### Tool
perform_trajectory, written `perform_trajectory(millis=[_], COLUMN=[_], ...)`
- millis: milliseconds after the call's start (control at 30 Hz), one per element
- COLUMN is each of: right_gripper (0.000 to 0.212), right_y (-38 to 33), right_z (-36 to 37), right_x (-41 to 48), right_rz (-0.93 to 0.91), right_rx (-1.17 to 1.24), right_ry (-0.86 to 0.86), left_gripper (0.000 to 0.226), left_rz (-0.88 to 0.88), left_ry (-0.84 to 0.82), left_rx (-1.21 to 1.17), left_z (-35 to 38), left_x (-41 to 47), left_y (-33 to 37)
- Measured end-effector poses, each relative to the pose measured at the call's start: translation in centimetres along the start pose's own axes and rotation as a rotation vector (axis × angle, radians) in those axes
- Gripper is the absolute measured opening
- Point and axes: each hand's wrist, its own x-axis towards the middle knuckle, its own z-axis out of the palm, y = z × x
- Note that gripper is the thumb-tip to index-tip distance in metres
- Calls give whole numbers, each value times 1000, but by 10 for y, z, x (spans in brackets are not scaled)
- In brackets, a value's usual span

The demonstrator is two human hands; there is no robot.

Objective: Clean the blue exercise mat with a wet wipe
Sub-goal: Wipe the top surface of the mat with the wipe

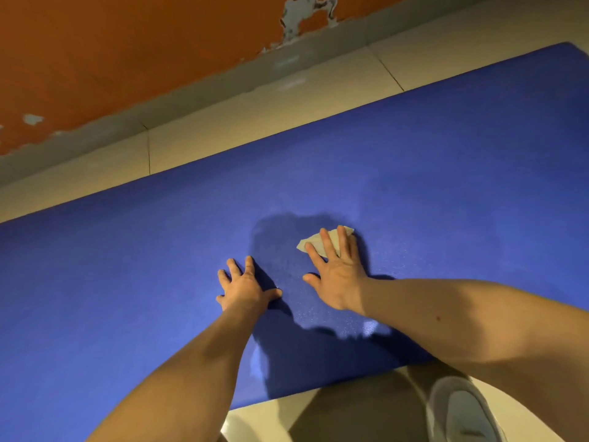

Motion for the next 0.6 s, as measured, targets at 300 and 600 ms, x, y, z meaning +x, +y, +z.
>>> perform_trajectory(millis=[300,600], right_gripper=[69,72], right_y=[-31,13], right_z=[-17,-38], right_x=[46,94], right_rz=[-451,42], right_rx=[-76,93], right_ry=[31,133], left_gripper=[110,77], left_rz=[4,24], left_ry=[4,72], left_rx=[30,16], left_z=[0,-11], left_x=[0,14], left_y=[-5,-4])
